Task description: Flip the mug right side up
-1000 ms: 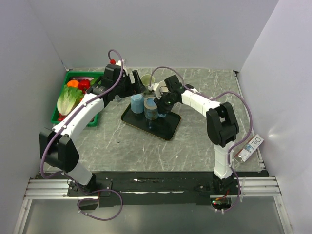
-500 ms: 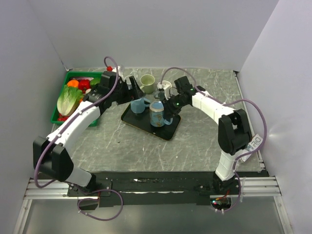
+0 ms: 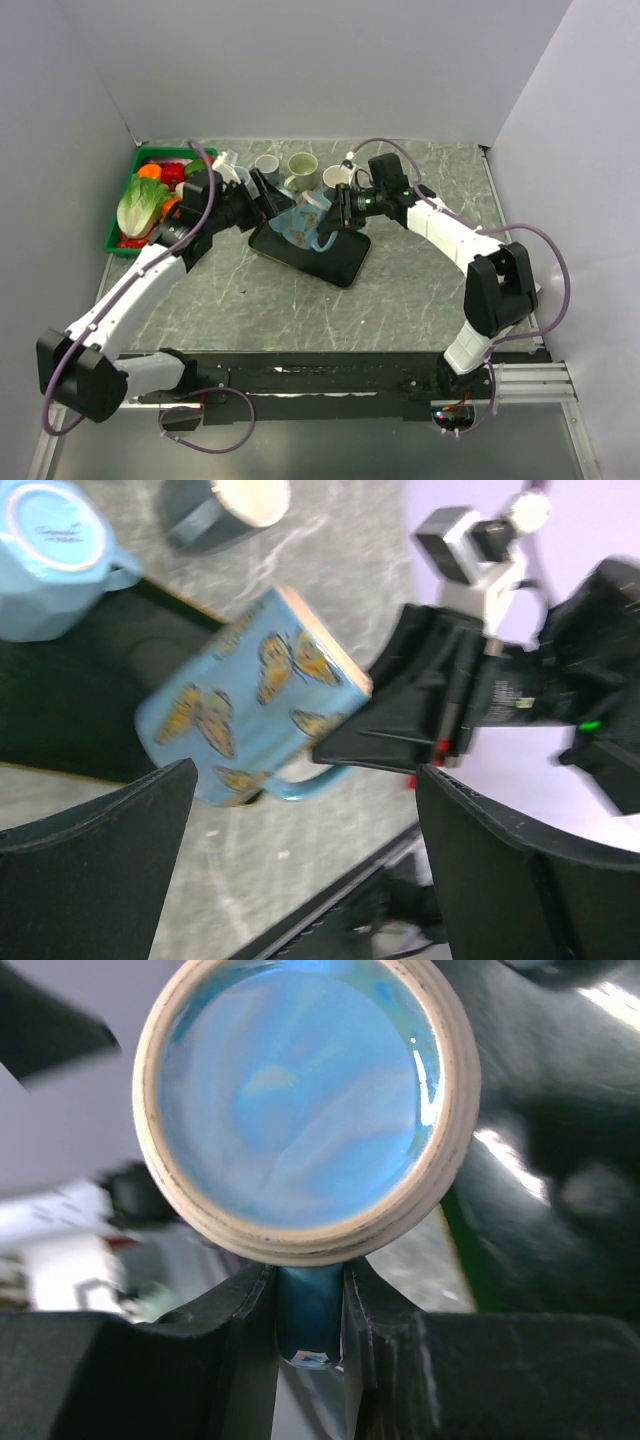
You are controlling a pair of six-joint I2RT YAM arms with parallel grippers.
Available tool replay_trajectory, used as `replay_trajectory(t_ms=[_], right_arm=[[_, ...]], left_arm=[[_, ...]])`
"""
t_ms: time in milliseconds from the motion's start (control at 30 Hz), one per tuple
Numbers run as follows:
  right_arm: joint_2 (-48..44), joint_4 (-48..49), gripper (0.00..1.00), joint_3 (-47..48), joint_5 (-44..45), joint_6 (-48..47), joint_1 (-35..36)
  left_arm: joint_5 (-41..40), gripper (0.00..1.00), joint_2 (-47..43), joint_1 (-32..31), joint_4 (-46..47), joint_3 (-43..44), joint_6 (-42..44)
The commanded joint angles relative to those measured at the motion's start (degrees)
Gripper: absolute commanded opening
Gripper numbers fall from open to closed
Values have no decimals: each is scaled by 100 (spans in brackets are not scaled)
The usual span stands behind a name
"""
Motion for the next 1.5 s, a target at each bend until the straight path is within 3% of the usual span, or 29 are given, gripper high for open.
replay_trajectory(t_ms=[0, 133, 333, 467, 533, 900, 1200, 1367, 1467], right_arm=[[-839, 1716, 0, 270, -338, 1616, 9], [-972, 1558, 0, 737, 242, 1625, 1], [-1227, 2443, 0, 738, 752, 2240, 1], [-1438, 3349, 0, 422, 955, 2898, 1], [-1447, 3779, 0, 316, 929, 3329, -8], [-1578, 4511, 0, 193, 946, 4516, 10], [-1693, 4661, 0, 157, 841, 4746, 1], [-1667, 4862, 0, 114, 771, 4903, 1], [-1614, 5021, 0, 79, 665, 5105, 9]], left_arm=[[-205, 96, -563, -82, 221, 149, -812], [-451, 96, -740, -169, 53, 299, -1145], [-443, 96, -731, -319, 202, 168, -1839], [-373, 96, -643, -415, 939, -8, -2200], [-311, 96, -652, -503, 1901, -253, -2350], [-249, 99, -116, -662, 3506, -289, -2043], [-276, 76, 218, -671, 4841, -553, -2183], [-443, 73, 394, -671, 5465, -729, -2614], [-469, 66, 490, -671, 5678, -712, -2624]])
